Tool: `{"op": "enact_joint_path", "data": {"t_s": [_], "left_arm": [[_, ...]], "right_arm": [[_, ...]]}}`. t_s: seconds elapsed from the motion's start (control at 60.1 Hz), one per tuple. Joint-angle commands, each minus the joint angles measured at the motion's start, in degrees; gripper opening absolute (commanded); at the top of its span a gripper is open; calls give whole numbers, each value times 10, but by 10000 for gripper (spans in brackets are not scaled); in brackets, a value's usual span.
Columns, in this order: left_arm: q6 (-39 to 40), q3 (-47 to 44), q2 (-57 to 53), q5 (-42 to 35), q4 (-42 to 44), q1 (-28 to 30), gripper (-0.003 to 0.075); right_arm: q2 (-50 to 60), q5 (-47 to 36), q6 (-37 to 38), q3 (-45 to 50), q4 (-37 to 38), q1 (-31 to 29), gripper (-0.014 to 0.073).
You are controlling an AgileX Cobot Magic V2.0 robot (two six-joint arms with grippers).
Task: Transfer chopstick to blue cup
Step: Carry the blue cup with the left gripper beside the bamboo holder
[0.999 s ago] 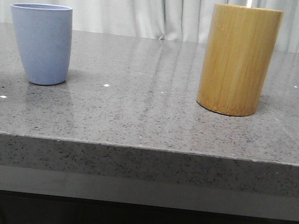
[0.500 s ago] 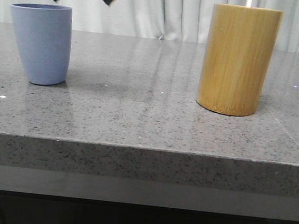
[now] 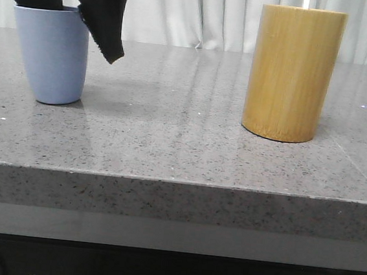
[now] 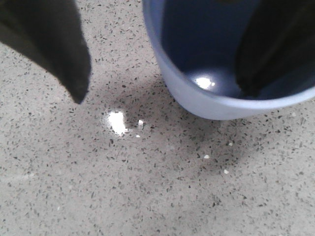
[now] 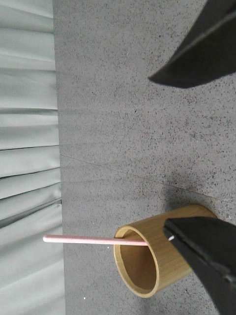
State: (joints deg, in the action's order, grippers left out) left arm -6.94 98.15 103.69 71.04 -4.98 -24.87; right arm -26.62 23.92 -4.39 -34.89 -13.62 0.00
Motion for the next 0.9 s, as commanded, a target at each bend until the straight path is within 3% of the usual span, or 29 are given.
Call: {"op": "enact_joint_path", "data": {"t_s": [0.0, 0.067, 0.216, 0.333, 0.599, 0.882], "left_arm": [[6, 19, -25, -7, -4, -4, 447], [6, 19, -25, -6, -3, -4, 368], [6, 19, -25, -3, -1, -4, 113], [6, 19, -25, -1, -1, -4, -20], [6, 77, -25, 17, -4, -28, -18], [6, 111, -16, 17, -3, -148, -18]], "right_arm": [[-6, -40, -3, -20, -5, -2, 559], [-6, -40, -3, -20, -5, -2, 559], [-6, -40, -3, -20, -5, -2, 559], [-6, -40, -3, -20, -5, -2, 559], [-6, -40, -3, -20, -5, -2, 559], [-6, -40, -3, -20, -5, -2, 559]]}}
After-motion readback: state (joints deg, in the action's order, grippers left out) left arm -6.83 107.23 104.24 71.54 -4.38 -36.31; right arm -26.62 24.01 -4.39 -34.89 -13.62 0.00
